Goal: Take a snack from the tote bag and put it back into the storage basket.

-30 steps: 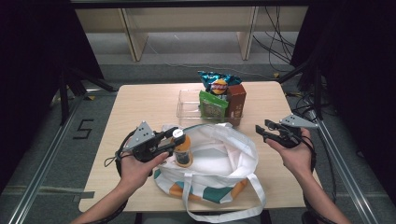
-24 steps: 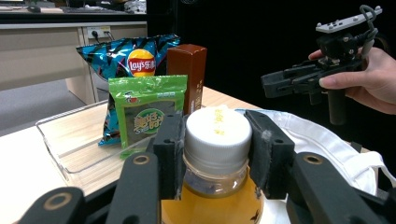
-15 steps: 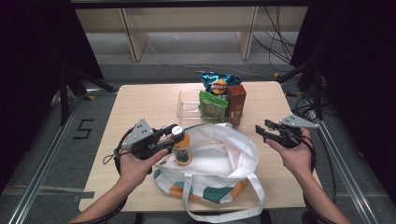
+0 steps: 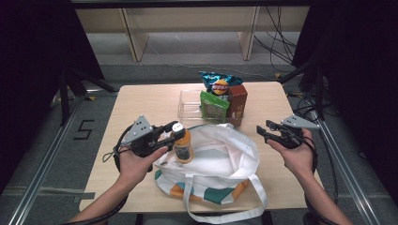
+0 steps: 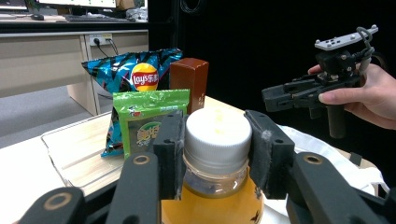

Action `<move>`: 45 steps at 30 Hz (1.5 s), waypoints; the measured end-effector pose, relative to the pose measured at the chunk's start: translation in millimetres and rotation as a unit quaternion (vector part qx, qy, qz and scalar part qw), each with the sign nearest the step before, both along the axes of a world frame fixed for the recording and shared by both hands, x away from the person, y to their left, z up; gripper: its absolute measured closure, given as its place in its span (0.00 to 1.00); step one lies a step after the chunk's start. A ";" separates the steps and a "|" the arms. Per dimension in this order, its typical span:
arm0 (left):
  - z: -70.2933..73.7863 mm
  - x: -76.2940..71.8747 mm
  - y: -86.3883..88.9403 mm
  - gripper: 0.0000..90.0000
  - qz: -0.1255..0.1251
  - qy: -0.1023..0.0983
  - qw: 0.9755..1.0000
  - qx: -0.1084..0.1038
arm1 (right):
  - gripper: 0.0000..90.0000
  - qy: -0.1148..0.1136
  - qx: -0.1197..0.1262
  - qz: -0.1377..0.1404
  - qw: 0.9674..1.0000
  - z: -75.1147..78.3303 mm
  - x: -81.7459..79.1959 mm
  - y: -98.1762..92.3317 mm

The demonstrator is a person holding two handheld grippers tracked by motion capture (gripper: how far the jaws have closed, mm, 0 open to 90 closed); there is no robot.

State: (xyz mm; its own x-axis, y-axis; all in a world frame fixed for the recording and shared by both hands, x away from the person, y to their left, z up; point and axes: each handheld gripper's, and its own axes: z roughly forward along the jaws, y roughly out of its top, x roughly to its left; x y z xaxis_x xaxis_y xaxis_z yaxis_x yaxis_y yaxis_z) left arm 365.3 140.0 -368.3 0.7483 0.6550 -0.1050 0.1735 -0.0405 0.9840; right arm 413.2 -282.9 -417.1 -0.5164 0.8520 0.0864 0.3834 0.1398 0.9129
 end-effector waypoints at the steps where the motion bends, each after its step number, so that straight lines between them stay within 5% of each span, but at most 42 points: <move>1: 0.7 -0.1 -0.1 0.66 0.001 0.001 1.000 -0.002 | 0.57 0.001 -0.002 0.000 1.000 0.2 -0.2 -0.2; 45: 23.3 12.2 -3.2 0.66 0.003 -0.011 1.000 -0.011 | 0.56 0.006 -0.003 0.005 1.000 -1.7 0.4 0.3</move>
